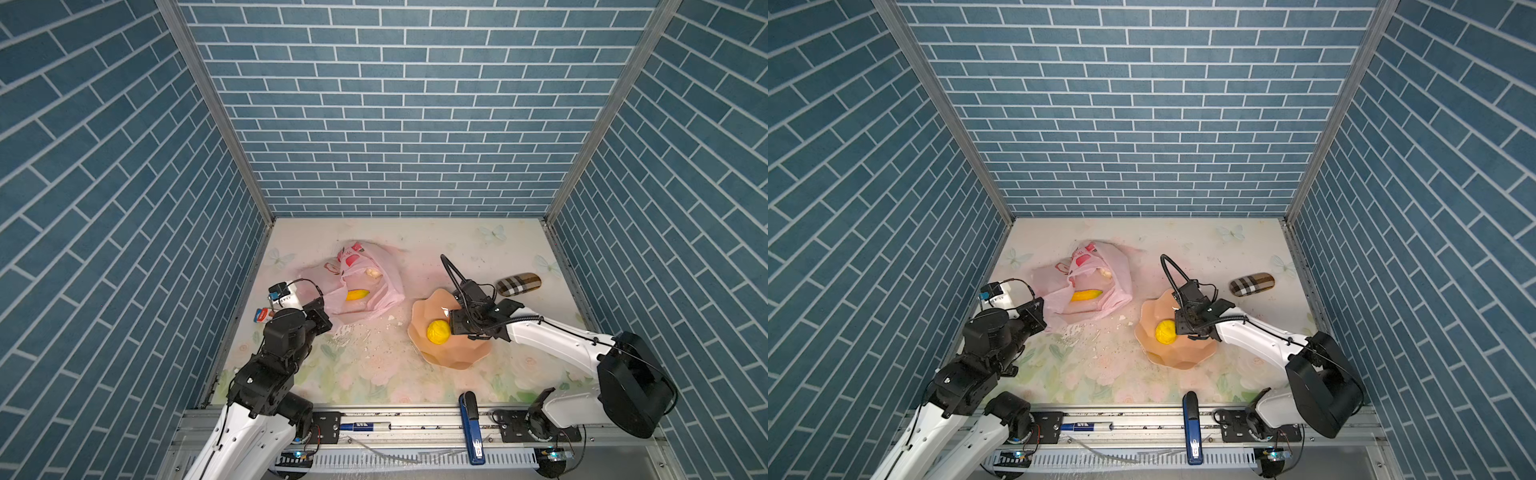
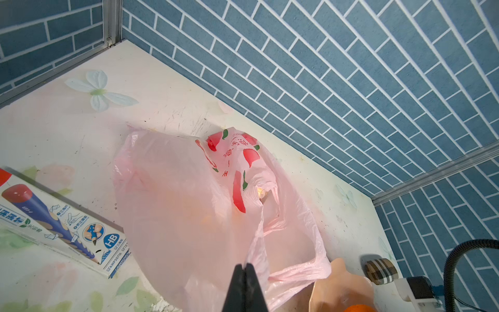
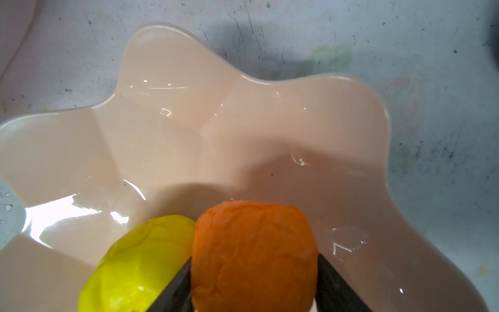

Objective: Take fruits out of the plastic bag
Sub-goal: Place the fruit on the plate.

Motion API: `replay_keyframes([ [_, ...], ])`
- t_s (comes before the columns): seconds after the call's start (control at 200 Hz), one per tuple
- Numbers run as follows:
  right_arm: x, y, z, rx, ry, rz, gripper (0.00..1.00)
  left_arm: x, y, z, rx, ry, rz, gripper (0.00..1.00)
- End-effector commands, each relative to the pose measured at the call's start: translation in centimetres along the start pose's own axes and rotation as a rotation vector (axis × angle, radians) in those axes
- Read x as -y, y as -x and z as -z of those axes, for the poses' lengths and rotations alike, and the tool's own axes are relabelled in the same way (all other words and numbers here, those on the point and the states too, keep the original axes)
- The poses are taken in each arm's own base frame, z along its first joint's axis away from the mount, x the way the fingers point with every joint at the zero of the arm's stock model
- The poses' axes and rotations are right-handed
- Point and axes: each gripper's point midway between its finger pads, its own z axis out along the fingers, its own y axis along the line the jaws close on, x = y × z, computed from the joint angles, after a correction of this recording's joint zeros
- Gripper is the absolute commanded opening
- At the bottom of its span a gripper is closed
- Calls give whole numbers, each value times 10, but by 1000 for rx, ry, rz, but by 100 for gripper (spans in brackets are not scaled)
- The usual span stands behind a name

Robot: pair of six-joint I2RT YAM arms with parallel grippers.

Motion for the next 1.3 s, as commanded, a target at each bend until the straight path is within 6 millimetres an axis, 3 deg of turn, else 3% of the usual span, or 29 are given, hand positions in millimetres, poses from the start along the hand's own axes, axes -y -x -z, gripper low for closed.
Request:
replay_keyframes([
  [0.0, 10, -9, -3, -14, -34, -36, 65, -3, -1, 1, 0, 8, -7, 0],
  [0.36, 10, -15, -11, -36, -35, -46, 68, -3, -1, 2, 2, 7, -7, 0],
  [0.61, 8, -12, -7, -31, -33, -45, 71, -4, -1, 3, 3, 9, -7, 0],
  [1.045, 4, 8, 37, 35, -34, -4, 72, -2, 0, 5, 5, 1, -8, 0],
  [1.295, -17, 32, 61, 89, 12, 47, 72, -6, -3, 8, -7, 11, -15, 0],
])
